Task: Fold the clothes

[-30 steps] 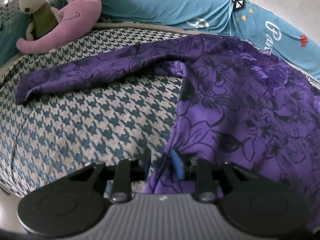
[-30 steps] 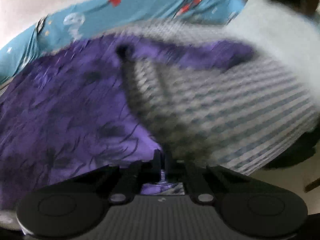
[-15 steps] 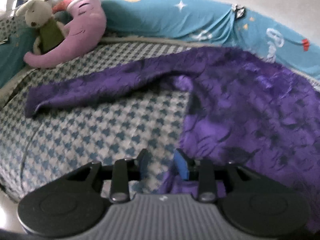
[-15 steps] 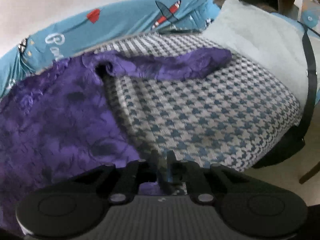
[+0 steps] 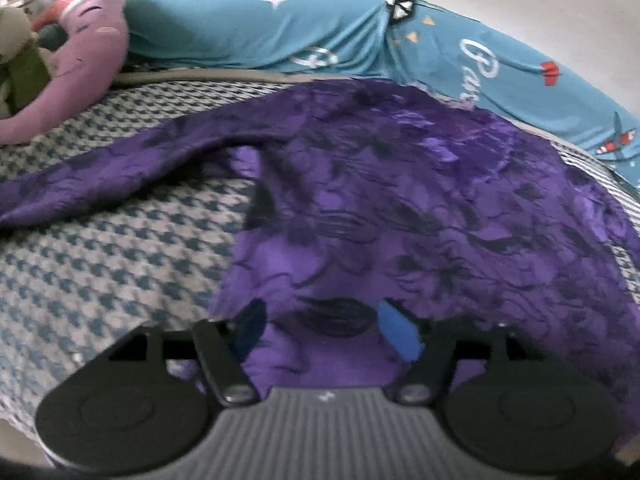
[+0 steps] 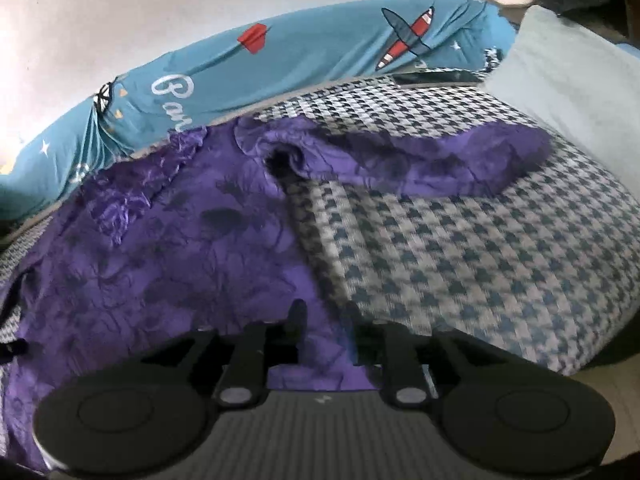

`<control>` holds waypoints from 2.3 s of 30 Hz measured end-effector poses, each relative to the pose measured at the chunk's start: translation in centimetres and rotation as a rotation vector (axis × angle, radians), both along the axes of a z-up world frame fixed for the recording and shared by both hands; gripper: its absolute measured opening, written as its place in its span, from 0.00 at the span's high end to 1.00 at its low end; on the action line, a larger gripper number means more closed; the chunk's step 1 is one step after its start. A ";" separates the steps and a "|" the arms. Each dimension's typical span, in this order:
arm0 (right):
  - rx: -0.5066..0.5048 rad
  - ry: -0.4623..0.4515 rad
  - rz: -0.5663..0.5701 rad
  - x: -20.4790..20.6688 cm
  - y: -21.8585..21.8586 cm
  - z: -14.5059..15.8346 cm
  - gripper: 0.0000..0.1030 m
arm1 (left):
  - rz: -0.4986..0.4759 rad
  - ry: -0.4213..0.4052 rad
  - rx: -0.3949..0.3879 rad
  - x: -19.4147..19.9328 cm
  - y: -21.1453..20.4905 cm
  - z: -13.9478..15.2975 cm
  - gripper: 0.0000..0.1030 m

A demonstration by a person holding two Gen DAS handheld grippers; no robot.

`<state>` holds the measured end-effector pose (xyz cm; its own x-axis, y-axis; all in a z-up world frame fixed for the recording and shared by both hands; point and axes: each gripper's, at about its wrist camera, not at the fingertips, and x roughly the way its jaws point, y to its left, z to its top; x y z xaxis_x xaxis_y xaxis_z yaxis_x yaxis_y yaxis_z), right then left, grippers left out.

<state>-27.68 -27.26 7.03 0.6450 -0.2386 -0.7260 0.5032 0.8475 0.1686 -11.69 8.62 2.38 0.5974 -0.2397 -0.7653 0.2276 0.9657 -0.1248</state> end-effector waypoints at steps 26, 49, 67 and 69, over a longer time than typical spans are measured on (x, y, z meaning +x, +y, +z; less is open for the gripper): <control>0.195 -0.155 -0.543 1.4 -19.2 -1.4 0.63 | -0.275 -0.010 0.019 4.2 -9.4 0.2 0.20; -0.019 -0.295 -0.753 0.9 -21.9 0.9 0.88 | -0.254 0.035 -0.046 6.0 -11.2 -0.9 0.20; 0.152 -0.261 -0.745 -1.1 -24.6 -2.0 0.84 | -0.249 0.035 -0.019 5.9 -11.4 -1.4 0.20; 0.138 -0.279 -0.713 -0.6 -24.1 -1.6 0.84 | -0.246 0.037 -0.018 6.0 -11.5 -1.5 0.20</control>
